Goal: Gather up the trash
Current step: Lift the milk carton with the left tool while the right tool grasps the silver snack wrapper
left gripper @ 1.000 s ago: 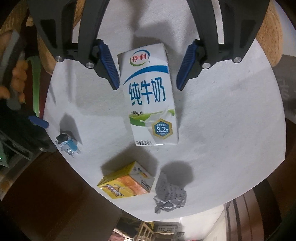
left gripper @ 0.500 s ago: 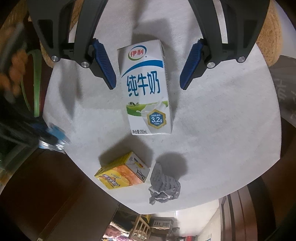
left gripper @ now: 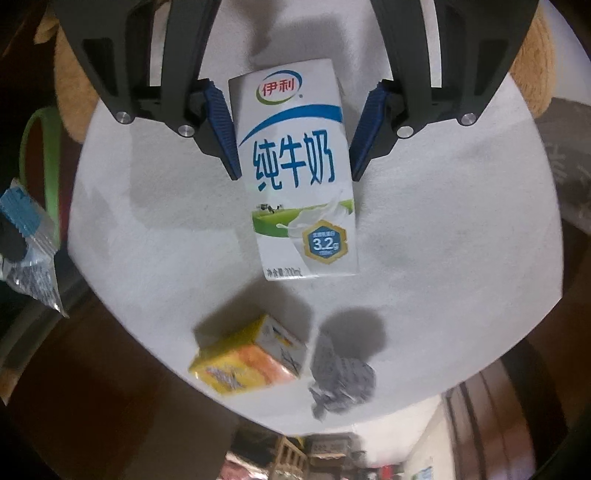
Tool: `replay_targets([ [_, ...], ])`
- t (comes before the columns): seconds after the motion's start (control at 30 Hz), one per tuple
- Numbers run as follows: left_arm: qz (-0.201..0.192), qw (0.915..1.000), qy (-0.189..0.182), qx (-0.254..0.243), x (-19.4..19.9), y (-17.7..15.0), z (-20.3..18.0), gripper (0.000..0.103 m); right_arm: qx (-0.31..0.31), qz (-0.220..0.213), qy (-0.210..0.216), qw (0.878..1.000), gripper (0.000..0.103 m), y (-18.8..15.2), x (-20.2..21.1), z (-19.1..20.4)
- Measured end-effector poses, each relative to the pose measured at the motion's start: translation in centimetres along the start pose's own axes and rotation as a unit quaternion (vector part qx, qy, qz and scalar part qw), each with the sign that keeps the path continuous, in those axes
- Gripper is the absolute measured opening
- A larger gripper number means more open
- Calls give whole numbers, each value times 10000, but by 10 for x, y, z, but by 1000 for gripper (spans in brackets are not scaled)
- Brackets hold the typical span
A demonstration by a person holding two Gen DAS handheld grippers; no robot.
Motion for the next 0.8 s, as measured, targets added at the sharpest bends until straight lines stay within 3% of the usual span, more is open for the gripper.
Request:
replay_targets([
  [0.23,-1038,9943,222,45,77,26,5,55,9,-361,215,9991,24,8,28,8],
  [0.47,-2059,9775,399,-211,155,50,-13,55,13,-904,504,9946,27,25,74,16],
  [0.8,-2531,9655,311,-537,194,50,-42,55,-102,-1146,815,9900,27,34,107,10],
])
Point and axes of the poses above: each gripper's, at about its wrist camera, not at the fingertips, and x roughly against the way its jaws point, z to its left, y to its top, the point moved 2 cm from there along -x, roughly the way its jaws point, and after that the axes turned 14 degrees about -x, right-handed, at the moved point
